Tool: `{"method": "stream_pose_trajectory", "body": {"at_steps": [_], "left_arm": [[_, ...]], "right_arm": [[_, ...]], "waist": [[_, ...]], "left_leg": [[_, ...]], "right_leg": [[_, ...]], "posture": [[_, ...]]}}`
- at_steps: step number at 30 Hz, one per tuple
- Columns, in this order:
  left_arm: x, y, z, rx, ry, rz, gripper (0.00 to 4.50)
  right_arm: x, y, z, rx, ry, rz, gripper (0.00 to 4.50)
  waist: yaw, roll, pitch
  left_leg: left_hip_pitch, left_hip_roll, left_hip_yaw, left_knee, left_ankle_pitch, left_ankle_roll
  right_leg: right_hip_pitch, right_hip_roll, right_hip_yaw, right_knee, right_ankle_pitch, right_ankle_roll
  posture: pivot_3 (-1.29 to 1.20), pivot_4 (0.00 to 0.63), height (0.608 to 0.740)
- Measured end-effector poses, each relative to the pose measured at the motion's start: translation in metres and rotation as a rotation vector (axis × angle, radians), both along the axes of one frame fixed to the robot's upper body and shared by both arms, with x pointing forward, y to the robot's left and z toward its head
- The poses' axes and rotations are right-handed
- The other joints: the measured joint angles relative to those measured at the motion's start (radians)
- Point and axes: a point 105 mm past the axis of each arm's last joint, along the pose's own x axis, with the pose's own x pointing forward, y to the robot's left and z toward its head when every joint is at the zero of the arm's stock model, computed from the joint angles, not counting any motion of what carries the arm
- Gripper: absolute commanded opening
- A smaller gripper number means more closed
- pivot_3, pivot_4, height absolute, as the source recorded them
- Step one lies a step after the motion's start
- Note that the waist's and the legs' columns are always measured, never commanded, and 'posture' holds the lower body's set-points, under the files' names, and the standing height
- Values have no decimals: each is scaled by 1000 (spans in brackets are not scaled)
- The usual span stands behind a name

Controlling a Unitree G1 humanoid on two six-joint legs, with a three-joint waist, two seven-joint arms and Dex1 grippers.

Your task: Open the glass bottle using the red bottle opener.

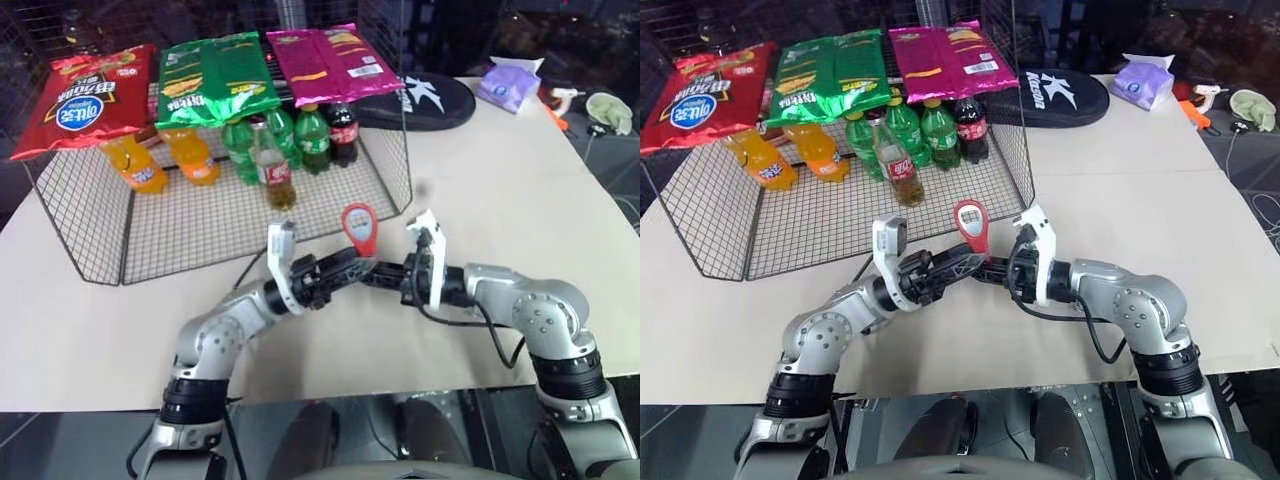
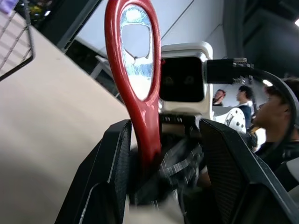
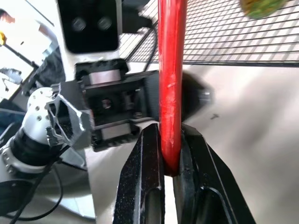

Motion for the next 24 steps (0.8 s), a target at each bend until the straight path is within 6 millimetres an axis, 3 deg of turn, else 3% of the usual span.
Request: {"method": "stream_pose_trajectory", "body": {"at_steps": [5,8,13,16,19,24], "left_arm": [[-4,19,-5,67,-40,83,2338],[10,43,2,163,-117,307,2338],[23,78,10,258,-221,573,2338],[32,90,19,304,-326,716,3071],[53,109,22,396,-427,900,4431],[87,123,27,450,-476,1055,4431]], "right_arm": [[7,-32,-18,-81,-14,-137,0],[28,-59,-16,-134,-104,-322,0],[44,-99,-10,-158,-183,-542,0],[45,-110,-8,-167,-220,-588,0],[43,-113,-11,-183,-230,-594,0],[42,-108,-13,-204,-255,-583,0]], "waist": [[-2,0,0],[1,0,0],[4,0,0],[5,0,0],[6,0,0],[4,0,0]], "left_leg": [[0,1,1,0,0,0],[1,1,1,-1,0,0],[0,0,1,-1,0,0],[0,0,1,-2,0,0],[1,0,1,-1,0,0],[0,-1,1,-1,0,0]], "right_leg": [[0,0,1,0,0,0],[0,0,1,0,0,0],[0,0,1,-1,0,0],[0,0,1,-1,0,0],[0,0,0,0,0,0],[0,0,0,0,0,0]], "posture": [[0,150,740],[0,150,740],[0,150,740],[0,150,740],[0,150,740],[0,150,740]]}}
